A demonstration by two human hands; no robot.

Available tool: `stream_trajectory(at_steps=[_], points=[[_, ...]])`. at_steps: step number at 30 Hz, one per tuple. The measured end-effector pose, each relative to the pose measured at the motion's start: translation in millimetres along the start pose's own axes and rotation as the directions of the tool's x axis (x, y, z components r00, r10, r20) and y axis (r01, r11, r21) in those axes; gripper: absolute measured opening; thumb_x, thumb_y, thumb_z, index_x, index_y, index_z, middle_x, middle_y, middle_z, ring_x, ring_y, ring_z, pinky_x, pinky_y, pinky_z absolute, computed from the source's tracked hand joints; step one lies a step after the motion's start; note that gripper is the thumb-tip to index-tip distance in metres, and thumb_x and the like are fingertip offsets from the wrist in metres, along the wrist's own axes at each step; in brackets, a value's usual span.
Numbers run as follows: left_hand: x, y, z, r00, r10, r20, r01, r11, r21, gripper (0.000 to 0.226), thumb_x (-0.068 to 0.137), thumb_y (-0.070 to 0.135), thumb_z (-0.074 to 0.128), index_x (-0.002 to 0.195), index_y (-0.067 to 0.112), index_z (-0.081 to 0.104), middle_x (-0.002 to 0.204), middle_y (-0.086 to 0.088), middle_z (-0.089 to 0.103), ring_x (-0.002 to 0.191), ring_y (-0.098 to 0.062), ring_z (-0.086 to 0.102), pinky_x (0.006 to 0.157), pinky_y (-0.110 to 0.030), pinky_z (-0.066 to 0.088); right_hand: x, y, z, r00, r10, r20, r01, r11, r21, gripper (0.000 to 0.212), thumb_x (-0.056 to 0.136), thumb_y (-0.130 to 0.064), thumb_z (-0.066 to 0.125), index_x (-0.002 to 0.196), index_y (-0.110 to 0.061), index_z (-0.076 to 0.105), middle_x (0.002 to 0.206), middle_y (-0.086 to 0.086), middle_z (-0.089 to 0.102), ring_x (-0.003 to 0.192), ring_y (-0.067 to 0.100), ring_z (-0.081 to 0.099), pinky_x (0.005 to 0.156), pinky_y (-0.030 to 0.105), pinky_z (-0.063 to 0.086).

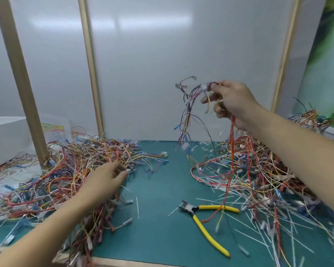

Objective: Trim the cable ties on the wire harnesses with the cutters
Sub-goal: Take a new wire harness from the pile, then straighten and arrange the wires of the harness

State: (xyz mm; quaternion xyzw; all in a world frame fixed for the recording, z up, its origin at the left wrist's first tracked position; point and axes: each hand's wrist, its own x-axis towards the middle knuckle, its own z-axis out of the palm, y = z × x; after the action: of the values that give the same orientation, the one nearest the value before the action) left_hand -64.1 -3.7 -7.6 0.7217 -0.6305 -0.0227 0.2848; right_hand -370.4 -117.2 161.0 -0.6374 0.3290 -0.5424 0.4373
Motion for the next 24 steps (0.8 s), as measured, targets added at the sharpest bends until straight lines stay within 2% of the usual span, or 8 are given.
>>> stream_trajectory(at_steps=[3, 6, 10, 14, 17, 20, 22, 24], points=[[0, 39, 0, 0.992, 0.123, -0.015, -0.123, 0.969, -0.213, 0.019, 0.098, 0.045, 0.052, 0.098, 0.034, 0.066, 0.093, 0.014, 0.069, 0.088, -0.004, 0.064, 0.072, -0.018, 0.047, 12, -24, 11, 0.999, -0.030, -0.042, 0.034, 0.995, 0.093, 0.018, 0.105, -0.018, 0.045, 0.095, -0.011, 0.059, 0.074, 0.008, 0.073, 0.035, 0.011, 0.042, 0.037, 0.017, 0.035], [-7, 95, 2, 0.964, 0.255, 0.080, -0.158, 0.785, -0.599, 0.045, 0.094, 0.062, 0.046, 0.105, 0.026, 0.070, 0.099, 0.010, 0.074, 0.097, -0.004, 0.068, 0.088, -0.032, 0.055, 25, -44, 26, 0.994, -0.027, -0.106, 0.048, 0.977, 0.206, 0.020, 0.104, -0.011, 0.043, 0.090, -0.008, 0.057, 0.075, 0.014, 0.068, 0.035, 0.013, 0.046, 0.038, 0.020, 0.041], [-10, 157, 24, 0.906, 0.396, 0.151, -0.169, 0.665, -0.727, 0.045, 0.081, 0.067, 0.058, 0.105, 0.030, 0.068, 0.100, 0.010, 0.075, 0.098, -0.005, 0.069, 0.090, -0.031, 0.054, 42, -43, 45, 0.986, 0.046, -0.162, 0.008, 0.948, 0.318, 0.017, 0.105, -0.007, 0.039, 0.109, 0.000, 0.055, 0.079, 0.020, 0.062, 0.043, 0.021, 0.062, 0.046, 0.029, 0.055], [3, 178, 44, 0.943, 0.329, 0.046, -0.187, 0.641, -0.745, 0.022, 0.093, 0.035, 0.066, 0.086, 0.014, 0.069, 0.075, -0.001, 0.075, 0.069, -0.011, 0.070, 0.066, -0.029, 0.057, 47, -4, 52, 0.985, 0.164, -0.045, -0.132, 0.906, 0.403, 0.013, 0.105, -0.010, 0.042, 0.109, -0.001, 0.050, 0.088, 0.020, 0.054, 0.052, 0.025, 0.064, 0.055, 0.035, 0.061], [14, 165, 59, 0.951, 0.290, 0.109, -0.096, 0.611, -0.786, 0.016, 0.096, 0.017, 0.062, 0.083, 0.009, 0.065, 0.065, -0.004, 0.069, 0.063, -0.017, 0.065, 0.062, -0.035, 0.055, 38, 38, 46, 0.967, 0.230, 0.111, -0.253, 0.920, 0.299, 0.023, 0.104, -0.019, 0.050, 0.118, -0.002, 0.050, 0.094, 0.017, 0.051, 0.060, 0.027, 0.065, 0.059, 0.037, 0.062], [22, 150, 75, 0.954, 0.222, 0.203, 0.052, 0.541, -0.839, 0.021, 0.097, 0.015, 0.059, 0.078, 0.009, 0.055, 0.053, -0.001, 0.049, 0.050, -0.022, 0.050, 0.050, -0.035, 0.050, 20, 79, 38, 0.947, 0.255, 0.197, -0.292, 0.938, 0.189, 0.028, 0.102, -0.022, 0.053, 0.122, -0.003, 0.055, 0.107, 0.016, 0.055, 0.073, 0.027, 0.065, 0.068, 0.032, 0.060], [26, 143, 85, 0.951, 0.221, 0.218, 0.069, 0.535, -0.842, 0.030, 0.098, 0.023, 0.059, 0.072, 0.012, 0.047, 0.051, 0.002, 0.039, 0.043, -0.018, 0.040, 0.042, -0.029, 0.046, 7, 100, 36, 0.941, 0.239, 0.241, -0.260, 0.964, 0.059, 0.031, 0.103, -0.027, 0.050, 0.125, -0.007, 0.058, 0.118, 0.011, 0.063, 0.086, 0.026, 0.066, 0.079, 0.031, 0.058], [31, 138, 93, 0.953, 0.223, 0.205, 0.044, 0.568, -0.822, 0.033, 0.099, 0.022, 0.058, 0.070, 0.012, 0.044, 0.048, 0.002, 0.039, 0.041, -0.018, 0.040, 0.040, -0.028, 0.045, -3, 116, 36, 0.954, 0.173, 0.245, -0.135, 0.977, -0.165, 0.029, 0.103, -0.032, 0.049, 0.121, -0.014, 0.063, 0.124, 0.005, 0.068, 0.095, 0.024, 0.068, 0.093, 0.035, 0.053]])
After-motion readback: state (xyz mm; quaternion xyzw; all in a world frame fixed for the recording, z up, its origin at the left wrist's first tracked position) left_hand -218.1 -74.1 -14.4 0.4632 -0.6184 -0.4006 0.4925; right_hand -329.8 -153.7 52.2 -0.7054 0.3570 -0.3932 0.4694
